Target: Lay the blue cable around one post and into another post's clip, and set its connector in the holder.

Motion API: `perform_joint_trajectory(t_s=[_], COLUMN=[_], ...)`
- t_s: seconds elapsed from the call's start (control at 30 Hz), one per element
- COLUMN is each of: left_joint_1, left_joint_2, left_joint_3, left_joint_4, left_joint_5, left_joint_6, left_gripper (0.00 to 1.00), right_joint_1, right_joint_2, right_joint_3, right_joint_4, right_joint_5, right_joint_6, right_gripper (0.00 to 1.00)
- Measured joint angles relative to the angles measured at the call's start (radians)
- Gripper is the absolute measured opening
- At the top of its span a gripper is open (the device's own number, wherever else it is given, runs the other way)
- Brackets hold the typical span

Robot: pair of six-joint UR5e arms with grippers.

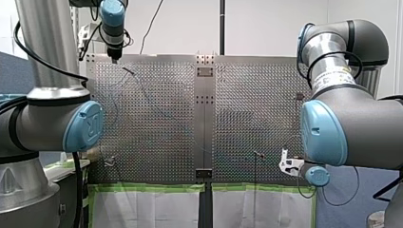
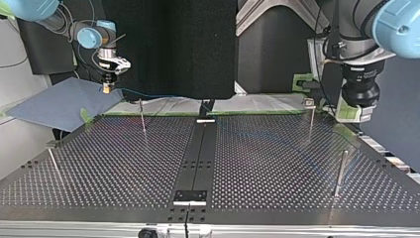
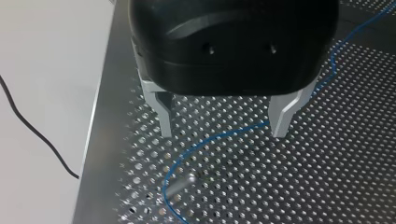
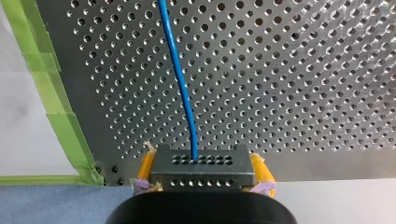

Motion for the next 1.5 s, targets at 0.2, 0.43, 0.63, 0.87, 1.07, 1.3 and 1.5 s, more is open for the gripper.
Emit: perform_joint_trajectory(t_s=[0.2,0.43,0.63,0.87,1.07,1.3,1.5], left_joint_1=[-0.003,-0.004,-0.005,-0.006,-0.008,-0.011,-0.012], left_joint_2=[0.001,0.0,0.001,0.001,0.001,0.001,0.002], left_joint_3=[-0.001,-0.001,-0.001,-0.001,-0.001,-0.001,-0.001], left_joint_4=[-0.049,-0.104,-0.138,-0.142,-0.142,-0.143,-0.143], left_joint_5=[-0.029,-0.037,-0.037,-0.037,-0.038,-0.038,-0.037], left_joint_6=[0.0,0.0,0.0,0.0,0.0,0.0,0.001], left_gripper=[1.0,1.0,1.0,1.0,1.0,1.0,1.0], right_joint_1=[0.002,0.002,0.003,0.005,0.005,0.006,0.005], right_joint_2=[0.0,0.001,0.001,0.0,0.0,0.0,0.0], right_joint_3=[0.0,0.0,0.0,0.0,0.0,0.0,0.0], right_joint_4=[0.0,0.001,0.002,0.002,0.002,0.002,0.002], right_joint_5=[0.0,0.0,0.0,0.0,0.0,0.0,0.0], right_joint_6=[-0.001,-0.001,-0.001,-0.001,-0.002,-0.001,-0.001], right_gripper=[0.0,0.0,0.0,0.0,0.0,0.0,0.0])
